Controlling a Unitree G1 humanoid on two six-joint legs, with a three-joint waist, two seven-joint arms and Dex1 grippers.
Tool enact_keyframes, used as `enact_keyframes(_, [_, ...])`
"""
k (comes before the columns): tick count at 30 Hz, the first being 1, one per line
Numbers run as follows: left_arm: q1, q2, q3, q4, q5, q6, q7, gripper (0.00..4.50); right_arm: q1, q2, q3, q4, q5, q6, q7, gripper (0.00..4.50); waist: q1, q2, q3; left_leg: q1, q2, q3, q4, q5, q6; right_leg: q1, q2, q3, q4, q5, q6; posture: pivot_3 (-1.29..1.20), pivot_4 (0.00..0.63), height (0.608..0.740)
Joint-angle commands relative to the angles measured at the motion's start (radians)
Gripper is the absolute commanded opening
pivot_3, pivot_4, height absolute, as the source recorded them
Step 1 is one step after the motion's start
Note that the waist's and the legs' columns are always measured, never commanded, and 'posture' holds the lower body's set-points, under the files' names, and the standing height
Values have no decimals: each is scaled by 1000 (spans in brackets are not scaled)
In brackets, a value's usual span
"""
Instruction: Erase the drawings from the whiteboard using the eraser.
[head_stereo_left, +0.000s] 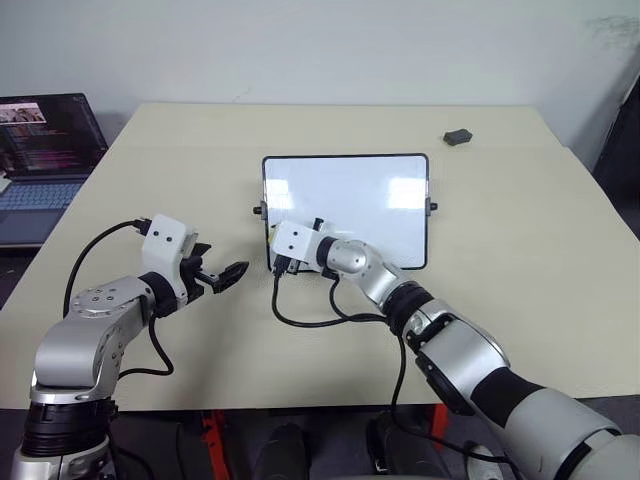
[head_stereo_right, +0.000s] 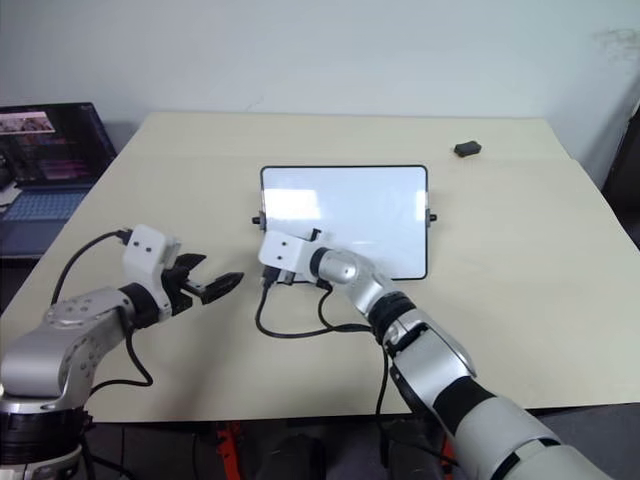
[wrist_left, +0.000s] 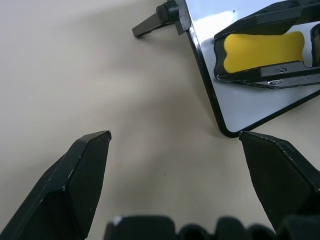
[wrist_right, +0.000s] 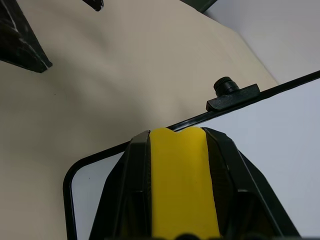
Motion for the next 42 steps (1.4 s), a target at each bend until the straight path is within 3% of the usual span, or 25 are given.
enact_keyframes(1, [-17,4,1,-24,5,-20,0,4500,-47,-38,-56,1,14,18,-109,1140,1,0,0,0,0,0,0,0,0,0,0,0,0,0,0,0,150,740])
enact_keyframes(7, [-17,3,0,-25,5,-20,0,4500,-61,-51,-72,7,18,-1,-161,1140,2,0,0,-3,0,0,0,0,0,-2,0,0,-2,0,0,0,150,740])
enact_keyframes(18, [-23,1,-6,-25,4,-19,1,4500,37,-46,-1,1,-13,74,0,1140,0,-1,0,0,0,0,0,0,0,0,0,0,0,0,0,0,150,740])
enact_keyframes(22, [-29,1,-11,-27,4,-17,0,4500,41,-47,-16,-22,6,92,14,1140,0,0,0,8,0,0,-1,0,0,9,0,0,-1,0,0,0,150,740])
enact_keyframes(29, [-37,4,-18,-21,4,-20,-4,4500,-28,-74,-71,-32,26,55,-141,1140,2,0,0,8,0,-2,0,0,0,11,0,-1,-2,0,0,0,150,740])
enact_keyframes(33, [-38,2,-24,-30,3,-17,-4,4500,-27,-80,-68,-8,24,53,-158,1140,4,0,0,8,-1,-2,0,0,0,11,0,-1,-2,0,0,0,150,740])
enact_keyframes(42, [-41,1,-29,-39,0,-13,-4,4500,55,-60,7,-23,6,90,41,1138,-2,0,0,9,0,-2,-1,0,0,11,0,-1,-2,0,0,0,150,740])
